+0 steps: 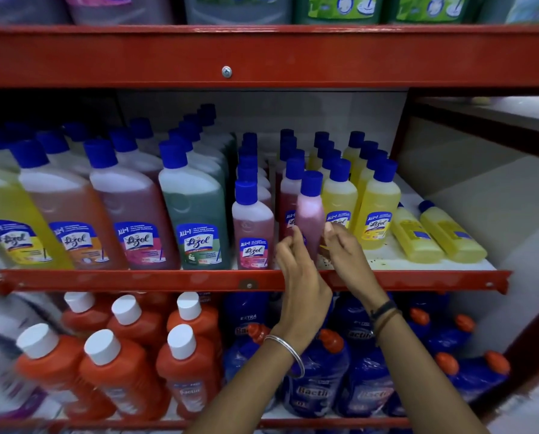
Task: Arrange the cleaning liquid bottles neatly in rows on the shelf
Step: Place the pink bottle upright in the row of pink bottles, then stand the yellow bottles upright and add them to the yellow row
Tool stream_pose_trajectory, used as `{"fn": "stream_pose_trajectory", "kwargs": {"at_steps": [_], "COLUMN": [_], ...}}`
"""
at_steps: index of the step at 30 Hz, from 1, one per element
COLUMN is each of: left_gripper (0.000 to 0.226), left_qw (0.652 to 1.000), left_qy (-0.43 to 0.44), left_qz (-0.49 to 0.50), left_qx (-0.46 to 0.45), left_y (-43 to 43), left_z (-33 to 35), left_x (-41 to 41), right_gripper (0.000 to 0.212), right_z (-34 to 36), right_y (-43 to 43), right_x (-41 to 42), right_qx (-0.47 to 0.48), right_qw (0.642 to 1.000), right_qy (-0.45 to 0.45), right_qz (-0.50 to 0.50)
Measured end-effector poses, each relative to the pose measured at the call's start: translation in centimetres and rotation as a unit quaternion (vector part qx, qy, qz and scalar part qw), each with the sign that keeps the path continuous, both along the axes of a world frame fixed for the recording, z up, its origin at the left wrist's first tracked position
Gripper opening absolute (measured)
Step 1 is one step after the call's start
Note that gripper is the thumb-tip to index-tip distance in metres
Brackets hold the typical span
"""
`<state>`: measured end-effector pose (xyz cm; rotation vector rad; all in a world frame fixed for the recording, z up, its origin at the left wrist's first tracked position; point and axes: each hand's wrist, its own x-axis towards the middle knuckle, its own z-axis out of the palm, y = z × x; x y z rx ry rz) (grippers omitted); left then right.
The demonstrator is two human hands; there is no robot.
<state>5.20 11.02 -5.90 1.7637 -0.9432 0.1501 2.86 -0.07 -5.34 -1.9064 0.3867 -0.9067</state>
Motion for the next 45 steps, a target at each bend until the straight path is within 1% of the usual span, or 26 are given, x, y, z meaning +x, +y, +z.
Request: {"fn": "stream_pose_trajectory", "kwargs": {"at_steps": [1,3,5,6,9,11,14,19,22,25,27,28,30,32,33,36,38,40,41,45], "left_gripper": [0.076,0.076,0.078,0.079,0.083,0.086,0.086,0.089,0.08,0.065,0.055,0.051,0.043,0.037,0.036,0.036,0.033,0.03,0.028,0.027], "left_qw": [1.0,1.0,0.999,0.998,0.996,0.995,0.996,0.996,0.999,0.997,0.995,0.994,0.994,0.993,0.99,0.977,0.971,0.969,0.97,0.974], "left_qy": [0.003,0.022,0.044,0.054,0.068,0.075,0.079,0.066,0.028,-0.039,-0.064,-0.066,-0.054,-0.036,-0.022,0.031,0.056,0.072,0.078,0.135], "left_qz": [-0.002,-0.007,-0.019,-0.025,-0.023,-0.012,0.009,0.031,0.04,0.027,-0.004,-0.023,-0.068,-0.115,-0.134,-0.154,-0.14,-0.119,-0.109,-0.071], "left_qx": [-0.005,-0.014,-0.003,0.015,0.06,0.057,0.043,0.046,0.011,-0.054,-0.075,-0.079,-0.064,-0.004,0.038,0.146,0.187,0.203,0.203,0.169], "left_y": [0.0,-0.1,-0.2,-0.3,-0.8,-1.1,-1.2,-1.3,-1.4,-2.0,-2.7,-3.5,-5.2,-7.7,-9.0,-13.0,-14.7,-15.8,-16.3,-17.5], "left_z": [0.0,-0.1,0.0,0.2,0.6,0.8,0.7,0.2,0.0,0.5,1.3,1.8,2.7,3.1,3.0,2.8,3.3,3.9,4.1,3.3], "left_x": [0.1,0.4,0.6,0.7,0.8,0.6,0.3,-0.4,-1.4,-2.6,-3.2,-3.7,-4.4,-5.2,-5.6,-6.6,-7.3,-7.6,-7.7,-7.2], "right_gripper": [0.037,0.02,0.032,0.034,0.025,0.023,0.03,0.036,0.037,0.024,0.017,0.015,0.015,0.022,0.027,0.032,0.032,0.03,0.028,0.031], "right_z": [0.0,0.2,0.1,0.2,0.3,0.2,0.1,-0.1,0.5,1.2,1.9,2.1,2.5,2.6,2.7,3.1,3.5,3.8,4.0,4.3], "right_y": [-0.1,0.1,-0.2,-0.3,-0.4,-0.7,-0.8,-0.8,-0.1,-0.6,-1.9,-3.1,-5.7,-8.7,-10.0,-12.5,-12.8,-12.9,-13.1,-13.8], "right_x": [0.1,-0.1,0.0,-0.1,0.0,0.3,0.7,1.0,-0.4,-3.7,-6.2,-7.5,-9.2,-10.4,-10.7,-10.5,-10.1,-9.7,-9.7,-10.0], "right_qx": [0.006,0.021,0.04,0.043,0.04,0.027,0.004,0.003,-0.011,0.004,0.001,-0.016,-0.062,-0.092,-0.093,-0.11,-0.103,-0.088,-0.084,-0.049], "right_qw": [1.0,0.999,0.998,0.998,0.998,0.998,0.999,1.0,1.0,0.999,0.997,0.995,0.986,0.971,0.963,0.933,0.915,0.904,0.902,0.906], "right_qy": [0.007,0.019,0.012,0.007,-0.003,0.004,0.007,0.012,0.009,-0.044,-0.073,-0.076,-0.045,0.032,0.082,0.239,0.313,0.355,0.362,0.357], "right_qz": [0.015,0.042,0.049,0.042,0.056,0.061,0.045,0.029,0.022,0.012,-0.031,-0.066,-0.149,-0.219,-0.239,-0.246,-0.234,-0.221,-0.219,-0.22]}}
